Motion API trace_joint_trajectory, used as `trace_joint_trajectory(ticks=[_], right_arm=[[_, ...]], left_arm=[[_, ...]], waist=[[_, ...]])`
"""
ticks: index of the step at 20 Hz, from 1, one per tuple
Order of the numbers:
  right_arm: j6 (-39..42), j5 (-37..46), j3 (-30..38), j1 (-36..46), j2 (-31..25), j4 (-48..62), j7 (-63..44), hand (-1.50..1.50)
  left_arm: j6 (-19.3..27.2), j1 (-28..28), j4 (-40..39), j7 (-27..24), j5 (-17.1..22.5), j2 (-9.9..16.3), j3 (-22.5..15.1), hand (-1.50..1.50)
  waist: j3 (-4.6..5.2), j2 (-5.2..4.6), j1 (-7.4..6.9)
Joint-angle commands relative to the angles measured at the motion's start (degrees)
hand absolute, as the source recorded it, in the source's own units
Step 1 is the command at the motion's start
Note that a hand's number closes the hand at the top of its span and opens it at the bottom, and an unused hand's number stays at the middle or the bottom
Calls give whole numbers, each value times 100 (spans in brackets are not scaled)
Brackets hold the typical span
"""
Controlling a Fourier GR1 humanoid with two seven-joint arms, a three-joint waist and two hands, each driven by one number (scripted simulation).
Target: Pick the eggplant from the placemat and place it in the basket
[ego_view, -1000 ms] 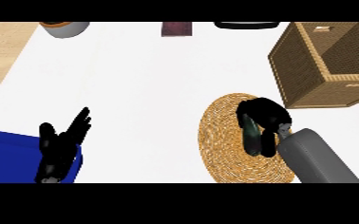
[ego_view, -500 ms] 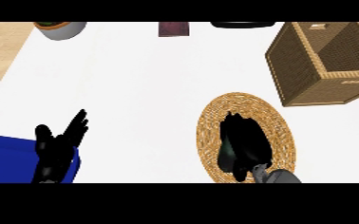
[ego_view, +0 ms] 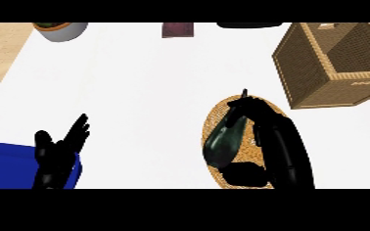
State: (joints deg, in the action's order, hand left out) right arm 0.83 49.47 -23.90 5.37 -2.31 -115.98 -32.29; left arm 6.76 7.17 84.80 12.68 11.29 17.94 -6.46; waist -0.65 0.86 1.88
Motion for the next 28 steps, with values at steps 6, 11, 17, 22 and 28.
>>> trace_joint_trajectory(ticks=[6,11,17,22,28], right_arm=[[1047,-357,1604,1346,-66,-1831,-1860,150],[1510,-1158,2899,2455,-465,-1512,-2388,150],[1883,-1939,4131,3493,-1417,-339,-2505,150],[1746,-2184,4630,3341,-1963,694,-1410,150],[1236,-1880,4563,3463,-2129,1989,-405,150]], left_arm=[[-52,42,-284,320,-42,-8,-4,0],[-48,41,-365,207,-145,-136,-67,0],[-206,185,-371,90,-95,-43,41,0],[-55,83,44,553,-179,-157,-91,0],[-189,-41,-575,55,-251,-212,66,0]], waist=[[74,-75,-159],[71,-84,-193],[71,-89,-227],[59,-95,-238],[65,-117,-273]])
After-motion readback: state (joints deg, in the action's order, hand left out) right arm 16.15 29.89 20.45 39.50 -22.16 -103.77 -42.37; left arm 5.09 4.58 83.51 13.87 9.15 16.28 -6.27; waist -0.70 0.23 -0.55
